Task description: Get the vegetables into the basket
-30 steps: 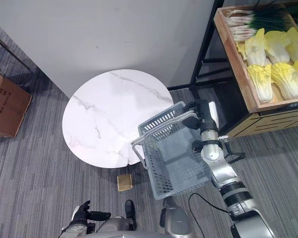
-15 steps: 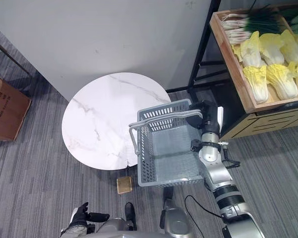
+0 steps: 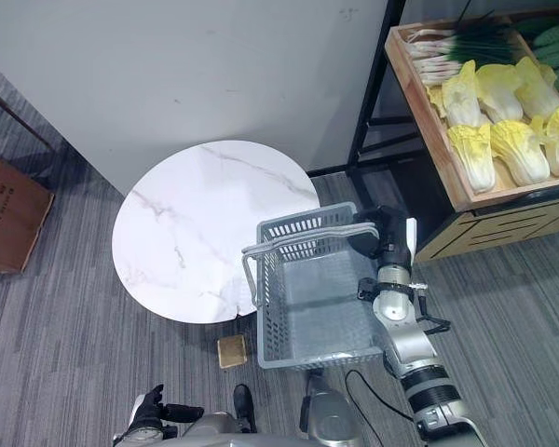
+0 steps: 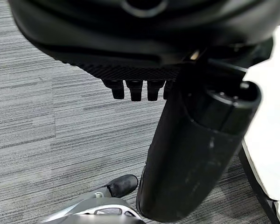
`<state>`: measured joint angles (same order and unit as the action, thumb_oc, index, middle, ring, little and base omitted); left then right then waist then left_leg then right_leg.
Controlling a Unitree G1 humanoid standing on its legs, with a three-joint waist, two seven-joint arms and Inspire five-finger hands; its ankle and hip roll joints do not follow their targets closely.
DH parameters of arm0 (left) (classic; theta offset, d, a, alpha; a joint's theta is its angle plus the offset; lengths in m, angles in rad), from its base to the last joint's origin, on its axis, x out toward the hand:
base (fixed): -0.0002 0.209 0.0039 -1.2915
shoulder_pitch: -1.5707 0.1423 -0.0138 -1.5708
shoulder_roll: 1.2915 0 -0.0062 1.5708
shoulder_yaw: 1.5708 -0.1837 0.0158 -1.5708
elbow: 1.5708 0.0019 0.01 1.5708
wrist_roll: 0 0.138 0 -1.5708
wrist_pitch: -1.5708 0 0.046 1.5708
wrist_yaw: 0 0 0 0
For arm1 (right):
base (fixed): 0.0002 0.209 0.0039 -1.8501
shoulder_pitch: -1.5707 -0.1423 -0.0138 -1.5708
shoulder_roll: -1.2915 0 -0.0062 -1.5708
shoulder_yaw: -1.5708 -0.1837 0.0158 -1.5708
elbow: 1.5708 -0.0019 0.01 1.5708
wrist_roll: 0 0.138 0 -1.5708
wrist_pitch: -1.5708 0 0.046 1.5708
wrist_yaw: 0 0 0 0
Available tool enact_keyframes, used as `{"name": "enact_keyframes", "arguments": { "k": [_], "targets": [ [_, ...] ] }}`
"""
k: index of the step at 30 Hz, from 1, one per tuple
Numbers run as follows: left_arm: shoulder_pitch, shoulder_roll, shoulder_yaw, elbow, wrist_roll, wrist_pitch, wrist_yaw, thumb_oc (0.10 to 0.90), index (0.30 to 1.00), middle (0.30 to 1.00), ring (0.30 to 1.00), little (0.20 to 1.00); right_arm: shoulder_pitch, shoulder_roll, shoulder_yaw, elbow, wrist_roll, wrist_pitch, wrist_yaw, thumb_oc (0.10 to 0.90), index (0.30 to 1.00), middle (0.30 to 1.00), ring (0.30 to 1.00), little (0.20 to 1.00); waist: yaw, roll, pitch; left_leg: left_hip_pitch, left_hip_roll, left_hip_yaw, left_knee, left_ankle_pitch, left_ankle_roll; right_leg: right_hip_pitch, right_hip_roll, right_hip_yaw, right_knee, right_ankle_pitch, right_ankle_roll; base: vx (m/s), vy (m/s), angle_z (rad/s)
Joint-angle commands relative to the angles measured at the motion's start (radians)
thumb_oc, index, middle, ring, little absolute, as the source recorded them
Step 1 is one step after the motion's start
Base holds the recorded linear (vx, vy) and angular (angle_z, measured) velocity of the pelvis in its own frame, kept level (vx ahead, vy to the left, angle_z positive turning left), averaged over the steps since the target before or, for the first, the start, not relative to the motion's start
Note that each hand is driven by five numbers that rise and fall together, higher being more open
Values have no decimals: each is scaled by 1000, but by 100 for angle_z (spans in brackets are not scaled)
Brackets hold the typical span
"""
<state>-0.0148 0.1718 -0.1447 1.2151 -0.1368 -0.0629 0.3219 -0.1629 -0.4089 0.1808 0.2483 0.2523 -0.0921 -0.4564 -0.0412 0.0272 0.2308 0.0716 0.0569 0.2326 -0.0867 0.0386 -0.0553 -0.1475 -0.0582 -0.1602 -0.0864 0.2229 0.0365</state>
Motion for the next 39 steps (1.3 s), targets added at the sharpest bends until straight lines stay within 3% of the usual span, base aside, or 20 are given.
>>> {"name": "enact_keyframes", "arguments": {
  "k": [1,5,9,10,12,15,17,20,21,22,25,32,33,34,35,36,37,39],
  "targets": [
    [-27,15,-2,40,4,-19,41,900,1000,1000,1000,1000,-109,-4,-87,-183,5,-177,2,400,300,300,300,300,-2,-65,-6,-40,23,-54,126,-99,-17,63,-164,33,90,-108,167,-61,168,-9],
    [-38,24,-8,30,36,-17,55,900,1000,1000,1000,1000,-66,4,-105,-199,7,-178,9,400,300,300,300,300,-12,-79,4,-32,-5,-41,125,-117,8,34,-189,54,130,-82,196,-28,156,-17],
    [-46,34,-57,11,146,-14,85,900,1000,1000,1000,1000,-31,24,-112,-212,5,-196,-6,400,300,300,300,300,-28,-94,5,-23,-32,-7,89,-108,25,-6,-203,86,118,35,225,-72,148,-17],
    [-48,42,-60,8,153,-14,87,900,1000,1000,1000,1000,-31,28,-106,-222,6,-198,-7,400,300,300,300,300,-29,-94,6,-25,-29,7,81,-104,28,-20,-200,96,119,34,225,-113,113,-45],
    [-52,52,-72,-11,176,-19,93,900,1000,1000,1000,1000,-25,36,-99,-218,9,-211,-12,400,300,300,300,300,-28,-88,12,-28,-16,31,81,-104,33,-24,-198,79,136,-1,225,-135,110,-62],
    [-45,76,-59,-37,176,-21,113,900,1000,1000,1000,1000,-27,36,-75,-216,22,-226,-8,400,300,300,300,300,4,-80,13,-51,11,98,106,-103,41,16,-231,-83,219,-99,198,-164,99,-99],
    [-36,81,-45,-27,176,-19,115,900,1000,1000,1000,1000,-25,37,-68,-213,26,-227,-2,400,300,300,300,300,15,-79,1,-55,22,130,100,-94,40,41,-240,-128,250,-124,190,-82,29,-57],
    [-13,84,-37,-35,178,-17,116,900,1000,1000,1000,1000,-22,32,-62,-216,17,-218,3,400,300,300,300,300,25,-79,-17,-65,34,168,98,-80,36,70,-230,-133,270,-142,192,-64,-18,-47],
    [-11,84,-34,-32,176,-18,116,900,1000,1000,1000,1000,-17,32,-62,-221,17,-216,5,400,300,300,300,300,27,-82,-20,-65,32,174,97,-78,32,87,-221,-134,247,-149,192,32,-108,-78],
    [-2,79,-23,-21,174,-13,107,900,1000,1000,1000,1000,-6,28,-59,-235,11,-218,6,400,300,300,300,300,35,-87,-28,-55,38,205,113,-95,13,129,-211,-179,172,-161,204,40,-98,-98],
    [1,65,-13,3,172,-7,100,900,1000,1000,1000,1000,25,13,-71,-253,10,-214,20,400,300,300,300,300,22,-83,-27,-62,54,217,140,-89,-4,137,-190,-186,144,-180,190,33,-172,-66],
    [3,25,5,21,145,-8,93,900,1000,1000,1000,1000,100,-30,-121,-314,-30,-215,31,400,300,300,300,300,-22,-41,-14,-67,99,220,158,-53,-50,139,-147,-165,110,-215,157,2,-177,-12],
    [2,16,-2,13,146,-11,99,900,1000,1000,1000,1000,135,-45,-147,-339,-64,-223,16,400,300,300,300,300,-43,-22,-3,-71,123,218,181,-40,-70,137,-129,-151,115,-237,138,3,-241,-21],
    [2,15,-3,13,146,-11,100,900,1000,1000,1000,1000,136,-46,-148,-340,-65,-223,16,400,300,300,300,300,-43,-21,-3,-72,124,217,183,-41,-71,137,-128,-151,115,-237,137,10,-319,-14],
    [-1,13,-2,-8,147,-19,112,900,1000,1000,1000,1000,156,-55,-168,-355,-104,-229,-7,400,300,300,300,300,-53,-15,10,-94,159,204,267,-41,-95,152,-108,-137,99,-249,115,-21,-266,-19],
    [-6,12,18,-25,132,-32,144,900,1000,1000,1000,1000,166,-59,-180,-366,-115,-242,-26,400,300,300,300,300,-47,-21,28,-125,165,131,364,-10,-98,157,-85,-112,84,-245,89,-10,-256,-31],
    [-6,7,24,-33,117,-39,159,900,1000,1000,1000,1000,165,-61,-176,-365,-121,-249,-37,400,300,300,300,300,-39,-21,33,-134,140,58,355,0,-95,153,-82,-92,86,-247,88,-12,-109,-56],
    [-4,-1,27,-46,101,-47,191,900,1000,1000,1000,1000,158,-60,-170,-357,-128,-261,-52,400,300,300,300,300,-16,-26,37,-153,69,-86,278,-33,-79,141,-81,-48,98,-251,95,43,-2,-92]
  ]
}}
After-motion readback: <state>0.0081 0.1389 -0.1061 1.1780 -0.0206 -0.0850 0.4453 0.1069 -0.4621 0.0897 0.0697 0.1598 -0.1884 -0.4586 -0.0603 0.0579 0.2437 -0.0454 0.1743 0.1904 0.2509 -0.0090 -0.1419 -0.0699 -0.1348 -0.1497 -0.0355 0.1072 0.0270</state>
